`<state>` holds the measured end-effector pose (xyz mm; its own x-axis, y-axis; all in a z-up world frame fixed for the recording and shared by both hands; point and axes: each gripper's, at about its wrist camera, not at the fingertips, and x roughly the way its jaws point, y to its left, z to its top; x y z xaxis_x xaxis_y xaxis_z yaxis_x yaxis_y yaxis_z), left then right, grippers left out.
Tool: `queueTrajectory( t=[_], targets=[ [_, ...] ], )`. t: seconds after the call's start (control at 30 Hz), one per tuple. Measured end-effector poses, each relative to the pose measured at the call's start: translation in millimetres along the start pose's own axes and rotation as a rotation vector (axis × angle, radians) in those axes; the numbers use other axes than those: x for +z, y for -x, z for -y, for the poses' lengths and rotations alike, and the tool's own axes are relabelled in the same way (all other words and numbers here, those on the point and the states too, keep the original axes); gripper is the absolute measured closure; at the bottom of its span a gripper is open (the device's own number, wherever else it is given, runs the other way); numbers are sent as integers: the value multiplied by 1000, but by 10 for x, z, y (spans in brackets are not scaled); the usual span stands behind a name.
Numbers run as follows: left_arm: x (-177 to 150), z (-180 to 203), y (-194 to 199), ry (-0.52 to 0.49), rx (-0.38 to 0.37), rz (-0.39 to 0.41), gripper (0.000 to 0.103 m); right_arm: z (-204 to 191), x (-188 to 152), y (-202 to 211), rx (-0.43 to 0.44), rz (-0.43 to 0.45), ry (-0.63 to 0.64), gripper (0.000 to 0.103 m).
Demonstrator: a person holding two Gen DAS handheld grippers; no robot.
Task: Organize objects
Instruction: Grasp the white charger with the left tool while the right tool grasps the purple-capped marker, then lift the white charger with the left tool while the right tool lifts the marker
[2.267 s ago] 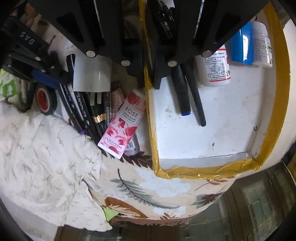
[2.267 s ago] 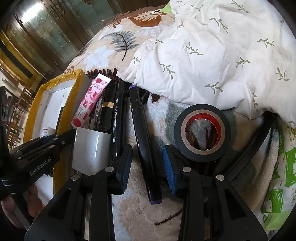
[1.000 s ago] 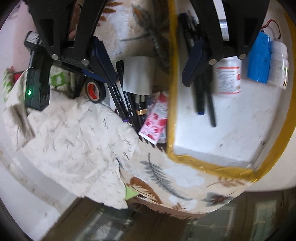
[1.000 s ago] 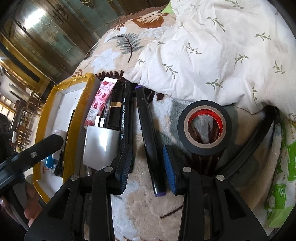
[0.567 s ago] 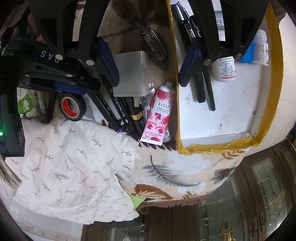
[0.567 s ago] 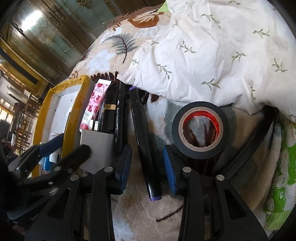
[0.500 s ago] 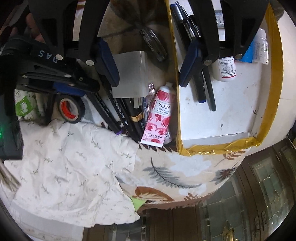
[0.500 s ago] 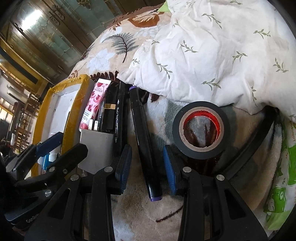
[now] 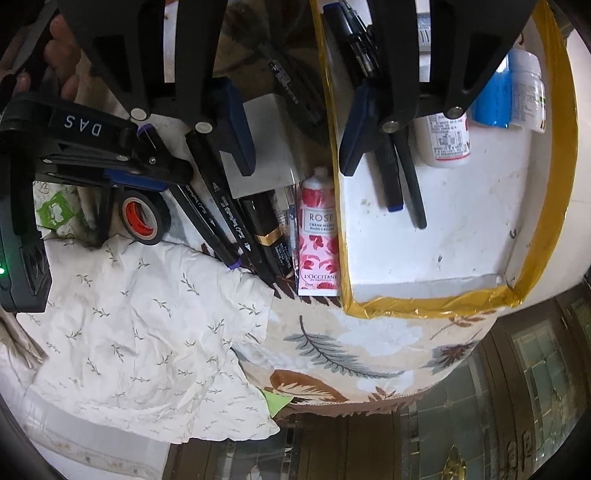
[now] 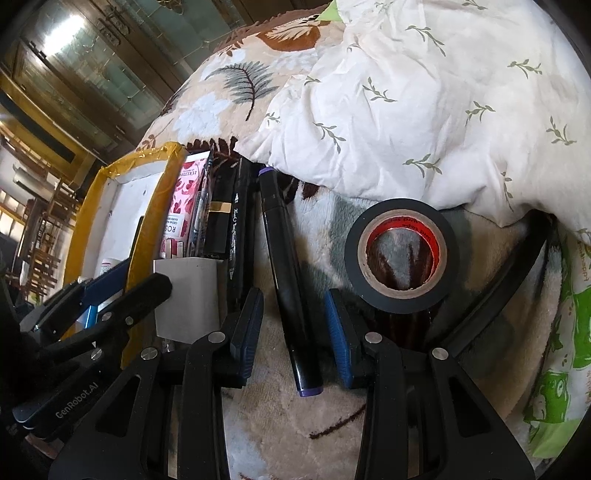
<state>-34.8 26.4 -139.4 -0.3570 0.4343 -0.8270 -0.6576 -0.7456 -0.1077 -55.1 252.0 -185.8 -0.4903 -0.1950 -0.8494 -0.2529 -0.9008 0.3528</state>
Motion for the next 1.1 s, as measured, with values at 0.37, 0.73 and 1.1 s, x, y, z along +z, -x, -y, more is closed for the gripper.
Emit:
queueTrajectory(
  t=[0.37,0.73,1.1],
  targets=[
    [-148,-76,42,27,-106,-27,33,18,-35,43,6,-12,-13,68],
    [76,55,-210,78,3,-157,29,36,-6,15,-5,-16,-35,69],
    [-71,-394,-71,237,-192,-130,59,-109,-30,-25,-60,7,80,69]
  ],
)
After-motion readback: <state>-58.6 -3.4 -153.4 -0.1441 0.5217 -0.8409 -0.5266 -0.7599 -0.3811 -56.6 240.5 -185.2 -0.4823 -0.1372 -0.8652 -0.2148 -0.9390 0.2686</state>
